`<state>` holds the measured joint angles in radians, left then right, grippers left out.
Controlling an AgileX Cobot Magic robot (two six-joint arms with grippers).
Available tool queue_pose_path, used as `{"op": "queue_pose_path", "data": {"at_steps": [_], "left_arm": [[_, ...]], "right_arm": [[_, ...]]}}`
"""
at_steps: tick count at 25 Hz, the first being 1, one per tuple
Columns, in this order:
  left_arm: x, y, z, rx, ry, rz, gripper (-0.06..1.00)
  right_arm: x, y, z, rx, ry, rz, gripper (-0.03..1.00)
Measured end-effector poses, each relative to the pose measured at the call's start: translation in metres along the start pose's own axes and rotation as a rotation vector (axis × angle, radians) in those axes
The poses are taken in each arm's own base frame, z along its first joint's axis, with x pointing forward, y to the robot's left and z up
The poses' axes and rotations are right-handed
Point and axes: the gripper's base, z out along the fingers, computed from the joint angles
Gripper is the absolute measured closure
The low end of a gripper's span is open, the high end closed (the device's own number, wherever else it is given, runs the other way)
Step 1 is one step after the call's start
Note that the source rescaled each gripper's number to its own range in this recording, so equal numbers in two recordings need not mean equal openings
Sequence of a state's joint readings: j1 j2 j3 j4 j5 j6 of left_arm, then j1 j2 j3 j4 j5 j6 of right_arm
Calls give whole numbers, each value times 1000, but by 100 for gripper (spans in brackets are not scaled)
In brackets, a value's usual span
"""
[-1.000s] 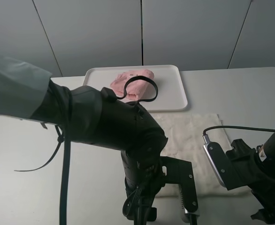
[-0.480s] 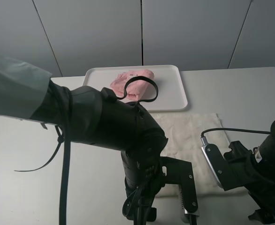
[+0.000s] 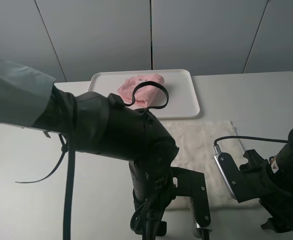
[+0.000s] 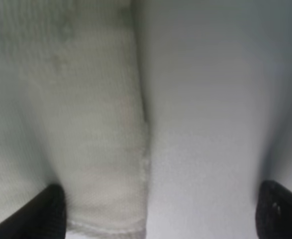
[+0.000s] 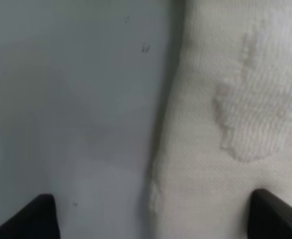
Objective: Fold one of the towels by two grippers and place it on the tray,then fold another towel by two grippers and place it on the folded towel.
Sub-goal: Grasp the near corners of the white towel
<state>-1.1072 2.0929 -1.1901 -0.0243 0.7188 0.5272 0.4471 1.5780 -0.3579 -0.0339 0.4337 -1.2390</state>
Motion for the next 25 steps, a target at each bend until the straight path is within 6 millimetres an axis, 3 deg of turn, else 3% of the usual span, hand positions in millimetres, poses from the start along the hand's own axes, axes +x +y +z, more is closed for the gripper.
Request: {"op": "queue_pose_path", "data": {"at_steps": [17,19,21,24,25], "left_arm": [[0,0,1,-3,6,6,-5],[0,0,1,-3,6,6,-5],[1,0,1,-4,6,8,-5],[1,0,1,-5,7,9,-5],[1,0,1,-5,7,9,-5]], "right_arm": [[0,-1,9,-28,13,9,20],[0,-4,9,-20,22,-17,31],[1,-5,9,-11,32,-46,49],[1,-7,9,14,35,-76,85],[1,-8,9,22,33,-81,91]]}}
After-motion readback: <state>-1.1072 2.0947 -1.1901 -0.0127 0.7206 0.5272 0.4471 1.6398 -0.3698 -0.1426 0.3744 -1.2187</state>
